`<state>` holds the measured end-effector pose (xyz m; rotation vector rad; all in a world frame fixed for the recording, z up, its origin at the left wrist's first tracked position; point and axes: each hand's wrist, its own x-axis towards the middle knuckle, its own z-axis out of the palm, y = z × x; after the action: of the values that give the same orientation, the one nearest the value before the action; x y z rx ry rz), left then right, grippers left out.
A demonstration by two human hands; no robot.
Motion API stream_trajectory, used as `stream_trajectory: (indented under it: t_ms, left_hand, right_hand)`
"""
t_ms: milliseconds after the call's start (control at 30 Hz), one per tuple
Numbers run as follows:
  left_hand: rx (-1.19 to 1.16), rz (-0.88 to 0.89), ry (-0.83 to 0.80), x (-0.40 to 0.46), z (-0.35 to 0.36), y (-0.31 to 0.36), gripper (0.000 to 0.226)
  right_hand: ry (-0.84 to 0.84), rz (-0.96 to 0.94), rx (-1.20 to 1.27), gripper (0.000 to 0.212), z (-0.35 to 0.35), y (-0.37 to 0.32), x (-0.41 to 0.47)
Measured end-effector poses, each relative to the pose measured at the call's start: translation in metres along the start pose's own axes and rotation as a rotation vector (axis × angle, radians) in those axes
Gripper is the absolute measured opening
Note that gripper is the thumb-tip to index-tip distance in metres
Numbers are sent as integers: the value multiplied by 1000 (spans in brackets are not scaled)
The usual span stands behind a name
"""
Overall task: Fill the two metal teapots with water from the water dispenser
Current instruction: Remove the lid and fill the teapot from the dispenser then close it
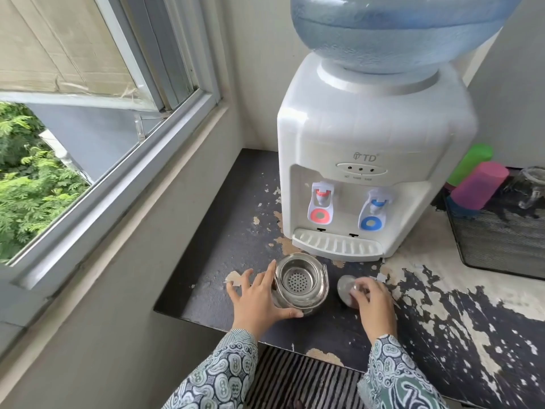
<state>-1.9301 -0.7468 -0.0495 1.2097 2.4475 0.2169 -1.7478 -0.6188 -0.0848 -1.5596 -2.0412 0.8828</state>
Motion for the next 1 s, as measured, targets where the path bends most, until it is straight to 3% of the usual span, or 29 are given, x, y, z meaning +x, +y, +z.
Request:
stream_trajectory:
  t_ms: [100,167,367,500,800,933,1000]
  left_hand:
    - [2,2,0,1,1,0,117]
    - [-2,2,1,1,1,-1,117]
    - [-6,-5,-3,1,1,0,119]
    - [-12,-9,-1,-1,-1,1,117]
    - [-46,-2,1,0,0,0,116]
    - [-41,13,-30,2,-2,-3,117]
    - [-30,28,-55,4,-3,-4,116]
  right_hand:
    - [184,-55,226,11,-13,-26,6]
    - [174,-191,226,16,-16,-53,6]
    - [35,-629,-217,28,10,-85,-1]
    - [-55,-660,-404,37,24,-75,-6]
    - [-63,-662,-450,43,27,-84,-11]
    - [-182,-620,-528,59,25,-85,-17]
    - [-214,-623,-499,54,23,-85,-16]
